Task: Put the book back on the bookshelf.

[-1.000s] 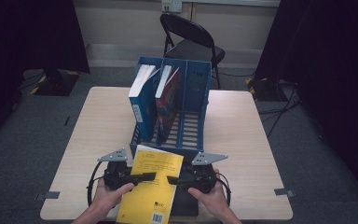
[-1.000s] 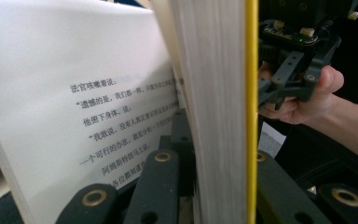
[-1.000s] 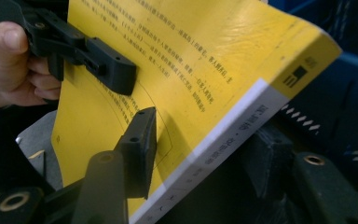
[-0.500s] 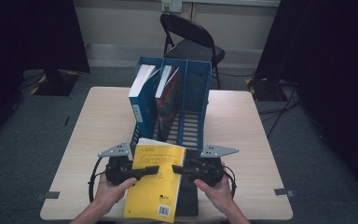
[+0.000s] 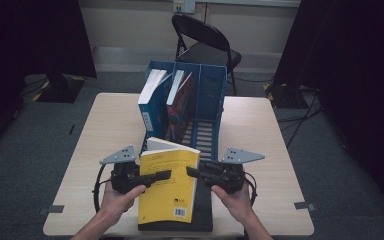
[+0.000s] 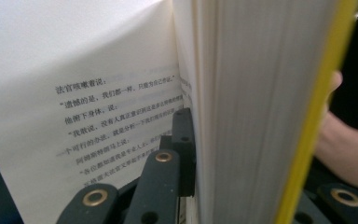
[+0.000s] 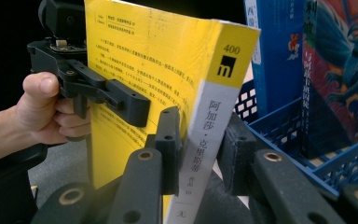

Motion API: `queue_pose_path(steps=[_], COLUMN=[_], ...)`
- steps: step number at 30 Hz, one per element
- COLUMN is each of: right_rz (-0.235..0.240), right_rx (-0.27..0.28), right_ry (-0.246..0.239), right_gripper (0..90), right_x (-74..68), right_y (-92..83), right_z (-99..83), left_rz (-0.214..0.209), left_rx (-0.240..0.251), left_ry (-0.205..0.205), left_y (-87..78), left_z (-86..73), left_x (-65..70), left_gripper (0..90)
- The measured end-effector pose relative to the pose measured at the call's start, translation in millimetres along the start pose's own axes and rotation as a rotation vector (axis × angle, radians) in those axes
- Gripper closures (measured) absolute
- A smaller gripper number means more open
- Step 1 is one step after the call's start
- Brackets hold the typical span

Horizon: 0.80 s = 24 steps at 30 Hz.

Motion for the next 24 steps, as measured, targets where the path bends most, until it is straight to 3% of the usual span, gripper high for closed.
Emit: queue_pose_path(steps=[2,6,9,16,18,24], right_rz=[-0.007,-0.015,-0.036,-0.013,0.002,0.015], right_rx=[-0.002,0.013,0.002,-0.005,-0.011,-0.057], right_ry=[-0.013,-0.059,-0.119,-0.141,-0.136,-0.113], right_gripper=[72.6,76.0,76.1,75.6,74.9,70.9], right_x=[-1.6,-4.7,-11.5,-18.5,-19.3,-16.8], right_y=[-1.0,-5.2,-6.9,-10.1,-11.0,-1.9], right_z=[2.5,12.3,18.8,11.3,9.8,2.3], left_rz=[0.004,0.005,0.015,0.021,0.026,-0.007], left_rx=[0.01,0.031,0.036,0.055,0.037,0.016], left_ry=[0.001,0.042,0.06,0.053,0.059,0.055], left_y=[0.6,0.9,-0.2,-13.1,-12.9,-8.0], left_z=[1.8,9.9,10.7,0.6,-1.9,-7.4], left_x=[0.1,3.5,4.5,-0.8,-3.1,-2.8], left_gripper=[82.3,79.6,76.3,67.8,64.7,68.9])
Point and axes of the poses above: each handheld gripper's, and its own axes: y roughly forward along the jaws, z roughly out of its top, x roughly to its right, the point moved 3 cm from there along y, roughly forward along the jaws, and after that the axes turned 13 degrees about z, right-handed, at the moved point
